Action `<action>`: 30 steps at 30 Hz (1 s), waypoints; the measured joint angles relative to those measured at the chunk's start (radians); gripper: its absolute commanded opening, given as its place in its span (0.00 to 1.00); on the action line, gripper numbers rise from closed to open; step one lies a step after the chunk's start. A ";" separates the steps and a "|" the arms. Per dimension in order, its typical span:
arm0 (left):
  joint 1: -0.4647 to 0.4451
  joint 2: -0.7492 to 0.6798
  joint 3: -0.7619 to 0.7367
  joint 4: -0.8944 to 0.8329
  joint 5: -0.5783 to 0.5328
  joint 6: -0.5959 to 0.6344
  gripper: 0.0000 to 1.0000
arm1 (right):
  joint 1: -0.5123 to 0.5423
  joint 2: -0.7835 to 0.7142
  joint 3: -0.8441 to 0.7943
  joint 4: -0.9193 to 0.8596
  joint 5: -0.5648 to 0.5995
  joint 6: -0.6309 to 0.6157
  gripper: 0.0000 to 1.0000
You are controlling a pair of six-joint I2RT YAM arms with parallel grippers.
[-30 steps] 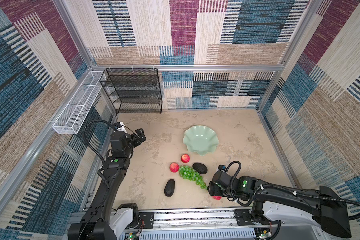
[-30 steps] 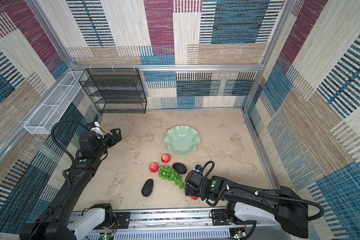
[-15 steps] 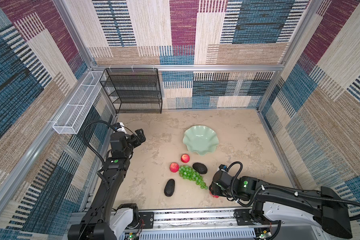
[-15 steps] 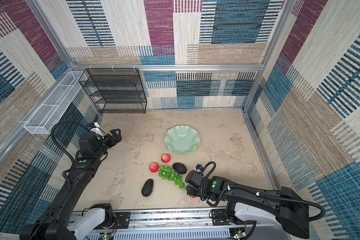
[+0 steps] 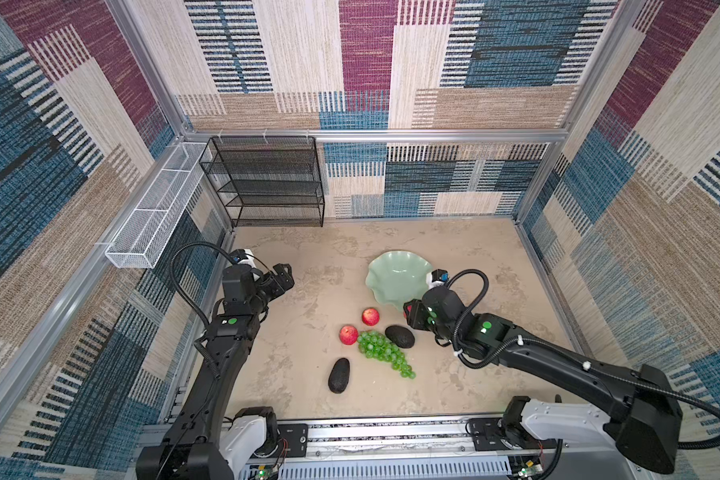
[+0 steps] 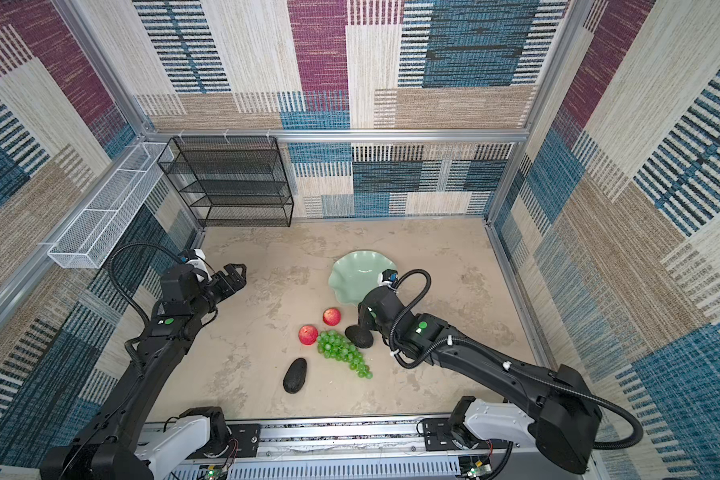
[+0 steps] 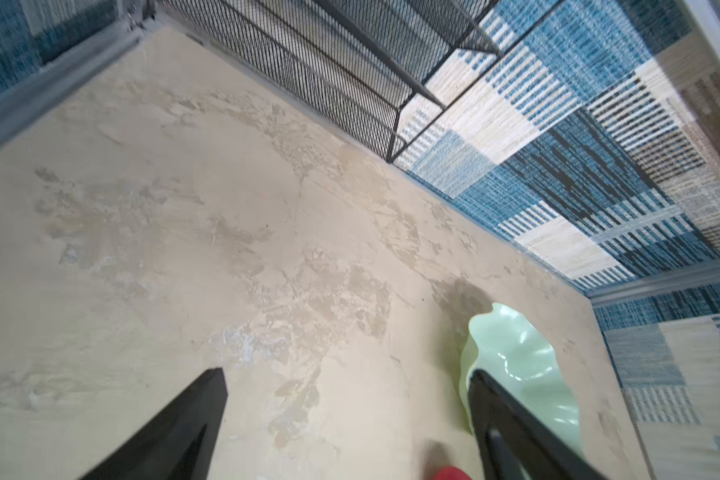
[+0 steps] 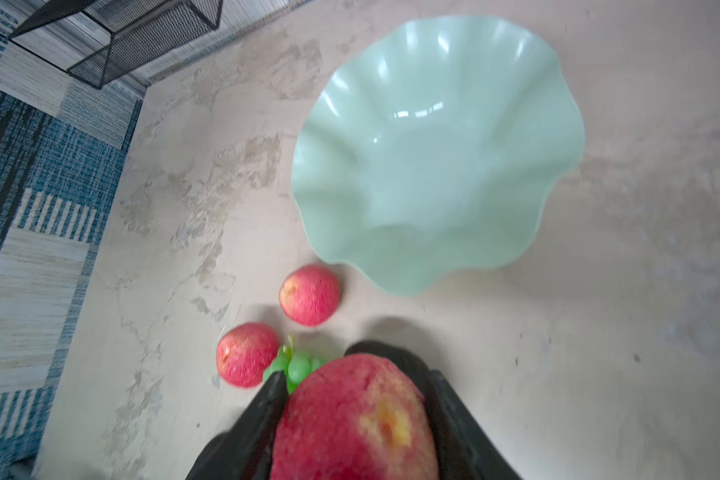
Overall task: Place and organize the fake fruits in the fruit bowl
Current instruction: 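Carry the red apple with the right gripper and drop it into the green bowl, then grasp the avocado nearest the robot with the left gripper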
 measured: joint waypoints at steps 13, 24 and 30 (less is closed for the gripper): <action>-0.016 -0.176 -0.100 -0.267 0.189 -0.008 0.90 | -0.159 0.472 0.185 0.356 0.023 -0.324 0.50; -0.103 -0.301 -0.155 -0.460 0.196 -0.028 0.87 | -0.174 0.685 0.243 0.431 -0.010 -0.353 0.66; -0.240 -0.274 -0.158 -0.503 0.163 -0.061 0.86 | -0.182 0.665 0.238 0.440 -0.027 -0.353 0.89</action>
